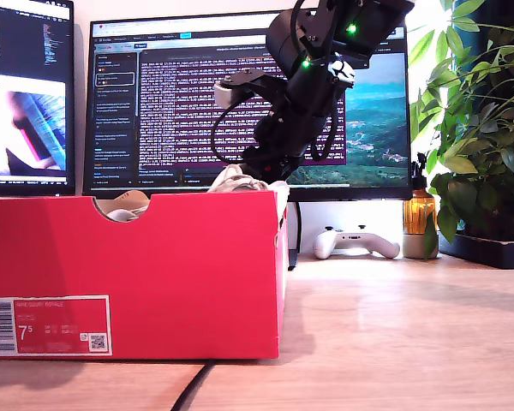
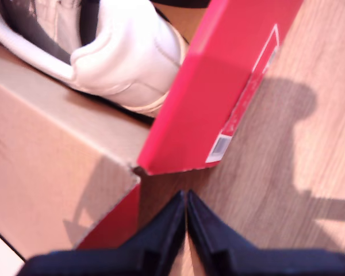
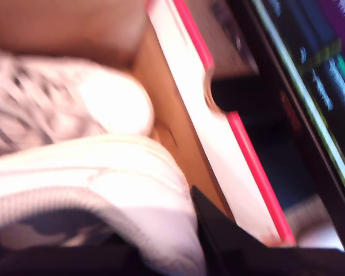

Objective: Pack the white shoes by picking the first shoe and placing it inside the red shoebox, left side, then picking and rotating the second shoe and placing it in the shoebox

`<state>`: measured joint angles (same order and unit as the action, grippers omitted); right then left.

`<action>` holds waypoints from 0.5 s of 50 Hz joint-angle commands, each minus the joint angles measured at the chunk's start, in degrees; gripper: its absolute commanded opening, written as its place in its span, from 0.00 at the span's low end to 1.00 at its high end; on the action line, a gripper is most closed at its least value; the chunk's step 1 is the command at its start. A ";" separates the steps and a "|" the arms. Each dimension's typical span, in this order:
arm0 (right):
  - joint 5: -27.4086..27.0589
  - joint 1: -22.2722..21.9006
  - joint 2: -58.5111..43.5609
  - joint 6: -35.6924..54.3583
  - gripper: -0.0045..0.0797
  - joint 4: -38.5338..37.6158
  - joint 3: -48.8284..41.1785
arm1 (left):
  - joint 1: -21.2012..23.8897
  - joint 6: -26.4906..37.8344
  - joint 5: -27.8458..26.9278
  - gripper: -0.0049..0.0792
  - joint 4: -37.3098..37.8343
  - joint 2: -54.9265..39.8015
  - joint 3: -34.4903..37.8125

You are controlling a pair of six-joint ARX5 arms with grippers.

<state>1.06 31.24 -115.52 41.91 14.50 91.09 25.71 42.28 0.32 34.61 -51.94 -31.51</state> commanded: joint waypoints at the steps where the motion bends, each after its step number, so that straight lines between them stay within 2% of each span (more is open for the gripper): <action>1: -0.66 0.63 0.90 0.33 0.04 -0.96 1.66 | 0.07 0.15 -0.11 0.04 -0.33 -0.20 -0.15; 5: -1.75 0.81 0.90 0.28 0.09 -0.94 1.66 | 0.07 0.15 -0.11 0.04 -0.33 -0.20 -0.15; 12: -3.28 1.90 0.90 0.22 0.31 -1.09 1.66 | 0.07 0.15 -0.11 0.04 -0.33 -0.20 -0.15; 15: -4.63 2.40 0.90 0.17 0.38 -1.20 1.66 | 0.07 0.15 -0.11 0.04 -0.33 -0.20 -0.15; 25: -7.28 4.04 0.94 0.17 0.40 -1.62 1.70 | 0.07 0.17 -0.11 0.04 -0.33 -0.20 -0.15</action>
<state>-5.52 34.41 -115.52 42.09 13.50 91.50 25.74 42.28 0.34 34.61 -51.94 -31.51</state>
